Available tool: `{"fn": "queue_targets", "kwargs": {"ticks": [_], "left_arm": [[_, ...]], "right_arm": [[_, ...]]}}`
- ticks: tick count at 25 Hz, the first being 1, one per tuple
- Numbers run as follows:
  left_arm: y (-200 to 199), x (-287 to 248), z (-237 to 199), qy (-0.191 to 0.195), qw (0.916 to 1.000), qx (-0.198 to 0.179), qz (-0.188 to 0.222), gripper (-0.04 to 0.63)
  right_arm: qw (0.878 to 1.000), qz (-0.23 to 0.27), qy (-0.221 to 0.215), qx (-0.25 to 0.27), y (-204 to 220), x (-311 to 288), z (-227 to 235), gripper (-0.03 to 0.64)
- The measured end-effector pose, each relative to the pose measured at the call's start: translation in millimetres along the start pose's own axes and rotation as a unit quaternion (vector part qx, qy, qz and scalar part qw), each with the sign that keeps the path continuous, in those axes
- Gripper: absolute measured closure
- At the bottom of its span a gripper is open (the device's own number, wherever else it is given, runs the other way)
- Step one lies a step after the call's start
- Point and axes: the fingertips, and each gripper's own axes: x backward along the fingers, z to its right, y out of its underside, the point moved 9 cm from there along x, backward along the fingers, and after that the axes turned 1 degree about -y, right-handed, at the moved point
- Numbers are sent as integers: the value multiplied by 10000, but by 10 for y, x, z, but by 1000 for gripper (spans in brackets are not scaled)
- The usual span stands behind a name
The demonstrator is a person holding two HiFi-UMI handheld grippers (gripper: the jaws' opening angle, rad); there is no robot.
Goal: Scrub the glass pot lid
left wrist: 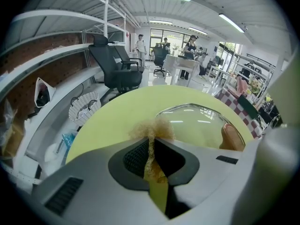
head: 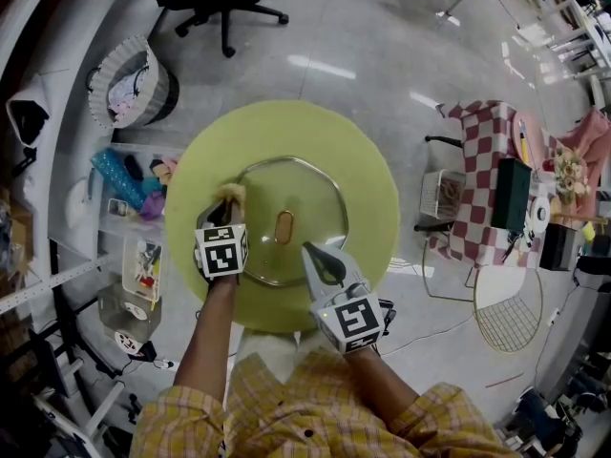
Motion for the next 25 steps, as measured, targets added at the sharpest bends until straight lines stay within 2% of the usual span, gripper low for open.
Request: {"fn": "queue_targets", "kwargs": {"ticks": [6,11,25], "left_arm": [[29,43,99,96,9999,-93,60,557],[114,111,227,265,9996,16,76,557],[377,318,547,541,9982,-246,-39,557]], "right_arm": [[10000,15,-6,-22,-12,4,8,620],[10000,35,-30,-9,-6,13,-12,620],[10000,71,-34,16,10,108,-71,620]]}}
